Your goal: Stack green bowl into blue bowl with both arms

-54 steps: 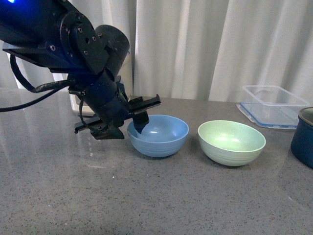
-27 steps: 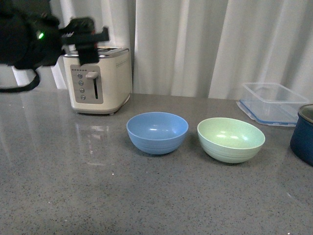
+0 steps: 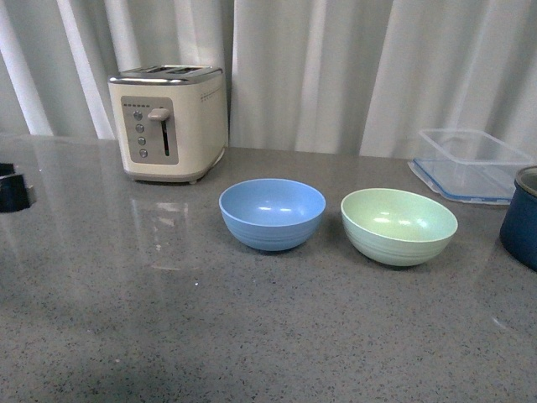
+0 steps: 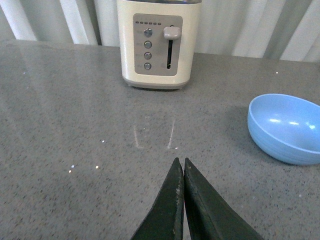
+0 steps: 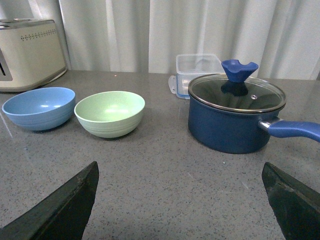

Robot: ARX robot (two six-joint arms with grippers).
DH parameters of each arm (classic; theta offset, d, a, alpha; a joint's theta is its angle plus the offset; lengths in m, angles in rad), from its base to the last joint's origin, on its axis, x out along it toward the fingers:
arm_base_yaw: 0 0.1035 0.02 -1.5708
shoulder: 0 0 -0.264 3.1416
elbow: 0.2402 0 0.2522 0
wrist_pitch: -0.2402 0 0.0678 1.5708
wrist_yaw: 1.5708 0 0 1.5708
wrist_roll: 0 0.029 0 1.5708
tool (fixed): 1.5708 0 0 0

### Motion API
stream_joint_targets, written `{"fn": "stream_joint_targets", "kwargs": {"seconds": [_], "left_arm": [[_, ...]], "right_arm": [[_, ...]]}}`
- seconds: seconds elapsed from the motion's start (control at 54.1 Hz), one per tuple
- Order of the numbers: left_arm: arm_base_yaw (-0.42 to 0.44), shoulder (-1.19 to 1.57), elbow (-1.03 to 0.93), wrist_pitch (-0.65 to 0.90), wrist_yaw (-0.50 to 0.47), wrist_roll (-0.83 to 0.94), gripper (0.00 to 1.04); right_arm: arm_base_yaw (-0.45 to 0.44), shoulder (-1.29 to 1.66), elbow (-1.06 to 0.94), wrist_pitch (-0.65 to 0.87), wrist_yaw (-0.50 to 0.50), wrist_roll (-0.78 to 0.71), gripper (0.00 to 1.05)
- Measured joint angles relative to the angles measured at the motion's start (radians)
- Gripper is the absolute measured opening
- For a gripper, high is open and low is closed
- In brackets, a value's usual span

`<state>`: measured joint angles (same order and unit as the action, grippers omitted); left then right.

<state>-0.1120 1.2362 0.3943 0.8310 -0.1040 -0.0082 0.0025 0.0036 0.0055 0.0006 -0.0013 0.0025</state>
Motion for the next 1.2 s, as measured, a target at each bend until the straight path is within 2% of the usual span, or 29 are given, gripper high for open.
{"fn": "stream_joint_targets", "kwargs": {"seconds": [0.259,0.333,0.444,0.832,0.943,1.202], "left_arm": [[0.04,-0.158,-0.162,0.006,0.034,0.0,0.04],[0.077,-0.2,-0.193,-0.003,0.093,0.001,0.04],[0.106,-0.262,-0.235,-0.025,0.098,0.0,0.04],[0.11,-0.487,-0.328,-0.157,0.101,0.0,0.04],[0.11,-0.512,-0.372,-0.13,0.101,0.0,0.04],[0.11,-0.697,-0.373,-0.301,0.101,0.001,0.04]], "right_arm": [[0.0,0.0,0.0,0.0,0.0,0.0,0.95],[0.0,0.0,0.0,0.0,0.0,0.0,0.95],[0.0,0.0,0.0,0.0,0.0,0.0,0.95],[0.0,0.0,0.0,0.0,0.0,0.0,0.95],[0.0,0.0,0.0,0.0,0.0,0.0,0.95],[0.0,0.0,0.0,0.0,0.0,0.0,0.95]]}}
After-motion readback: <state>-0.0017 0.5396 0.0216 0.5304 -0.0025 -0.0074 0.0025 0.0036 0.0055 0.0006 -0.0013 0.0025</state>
